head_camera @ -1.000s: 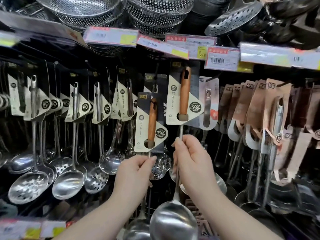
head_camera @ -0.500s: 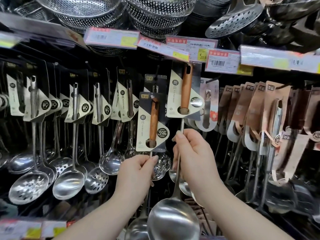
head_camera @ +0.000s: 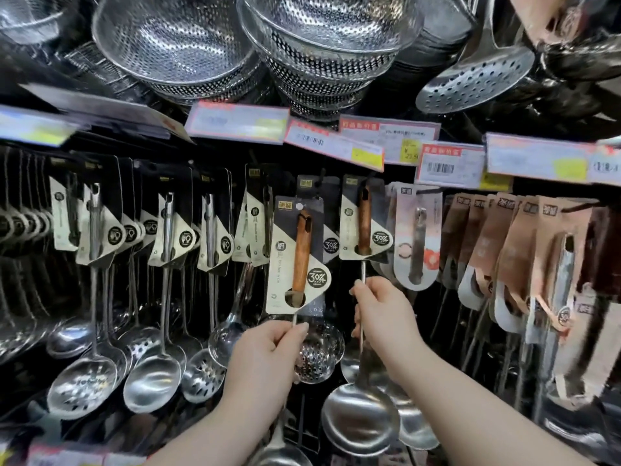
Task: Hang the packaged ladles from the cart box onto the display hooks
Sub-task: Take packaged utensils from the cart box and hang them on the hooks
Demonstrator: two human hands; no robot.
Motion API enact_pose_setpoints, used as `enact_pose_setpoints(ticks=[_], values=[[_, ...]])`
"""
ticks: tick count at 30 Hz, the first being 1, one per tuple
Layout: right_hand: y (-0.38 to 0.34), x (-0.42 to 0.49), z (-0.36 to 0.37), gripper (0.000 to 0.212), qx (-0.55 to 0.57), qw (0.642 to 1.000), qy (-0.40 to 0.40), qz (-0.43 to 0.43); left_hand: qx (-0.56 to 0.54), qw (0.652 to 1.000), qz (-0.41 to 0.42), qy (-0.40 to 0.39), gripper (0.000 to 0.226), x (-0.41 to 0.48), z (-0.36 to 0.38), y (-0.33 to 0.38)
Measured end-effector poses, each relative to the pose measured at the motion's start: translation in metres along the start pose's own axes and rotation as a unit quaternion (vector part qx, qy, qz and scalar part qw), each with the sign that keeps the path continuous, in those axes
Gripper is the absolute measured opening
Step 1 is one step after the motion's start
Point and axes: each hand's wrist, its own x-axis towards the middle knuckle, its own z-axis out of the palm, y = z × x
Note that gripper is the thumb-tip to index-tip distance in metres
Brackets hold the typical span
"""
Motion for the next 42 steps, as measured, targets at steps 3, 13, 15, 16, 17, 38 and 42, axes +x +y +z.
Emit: enact_pose_setpoints(ticks=[3, 13, 15, 16, 17, 38, 42], values=[[0.013, 0.023, 0.010, 0.024, -0.033, 0.999, 0.003, 0.020, 0.018, 1.000, -0.004, -0.001, 0.043, 0.004, -0.002, 0.002], [0.040, 0.071, 0.035, 0.036, -0.127, 0.990, 0.030, 0.058, 0.045, 0.999, -0.022, -0.004, 0.044, 0.009, -0.001, 0.004], [0.041, 0.075, 0.036, 0.036, -0.139, 0.987, 0.019, 0.078, 0.045, 0.999, -0.024, -0.005, 0.043, 0.009, 0.002, 0.003], [0.040, 0.076, 0.035, 0.036, -0.139, 0.987, 0.010, 0.085, 0.045, 0.999, -0.028, -0.004, 0.042, 0.009, 0.003, 0.003], [0.039, 0.075, 0.035, 0.036, -0.139, 0.986, 0.002, 0.087, 0.043, 0.999, -0.030, -0.004, 0.042, 0.009, 0.004, 0.003], [-0.018, -0.070, -0.017, 0.012, 0.239, 0.970, -0.020, -0.040, -0.120, 0.986, 0.019, -0.117, 0.031, -0.050, 0.024, 0.047], [-0.022, -0.075, -0.025, 0.011, 0.246, 0.968, -0.001, -0.053, -0.132, 0.983, 0.039, -0.123, 0.041, -0.052, 0.025, 0.057]])
